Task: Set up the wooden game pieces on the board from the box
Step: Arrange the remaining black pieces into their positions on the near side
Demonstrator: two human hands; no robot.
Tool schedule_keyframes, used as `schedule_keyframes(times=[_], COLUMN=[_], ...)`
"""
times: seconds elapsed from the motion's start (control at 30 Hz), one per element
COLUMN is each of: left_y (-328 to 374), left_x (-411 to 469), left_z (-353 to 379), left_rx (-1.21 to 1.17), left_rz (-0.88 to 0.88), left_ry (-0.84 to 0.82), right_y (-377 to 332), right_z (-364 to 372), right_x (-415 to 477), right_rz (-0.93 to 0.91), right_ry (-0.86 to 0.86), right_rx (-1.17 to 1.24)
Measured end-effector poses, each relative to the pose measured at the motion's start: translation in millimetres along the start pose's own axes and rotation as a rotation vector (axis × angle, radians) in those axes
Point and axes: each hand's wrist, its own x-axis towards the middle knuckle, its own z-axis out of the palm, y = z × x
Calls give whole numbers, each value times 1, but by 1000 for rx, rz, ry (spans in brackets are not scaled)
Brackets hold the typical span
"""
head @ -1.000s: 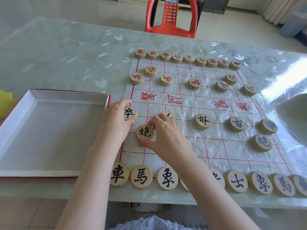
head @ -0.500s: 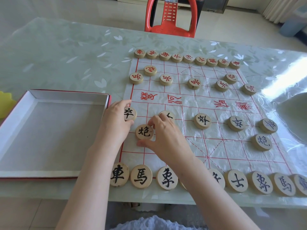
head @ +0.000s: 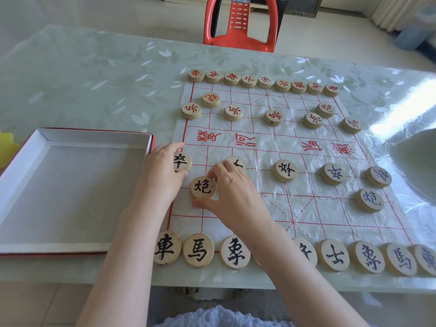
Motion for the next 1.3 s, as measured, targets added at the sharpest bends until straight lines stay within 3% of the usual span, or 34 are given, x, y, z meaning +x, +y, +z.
schedule_keyframes(times=[0.2,0.3,0.43,0.63,1.03,1.3], left_y=[10,28,51,64,78,80], left_x=[-1,-5,-11,-9,-7,-6], left_z=[-2,2,19,30,53,46], left_rx=[-35,-35,-9,27,129,-49], left_rz=[6,91,176,169,21,53], left_ry=[47,104,12,-107,-7,-215], right_y=[7,30,76,112,117,110], right_z=[-10,-36,-65,-72,-64,-57], right_x=[-1,1,-5,-16,-8,-3], right_rz=[33,102,222,291,247,348], right_ry=[17,161,300,224,120,183], right_rx=[138,313,297,218,138,153])
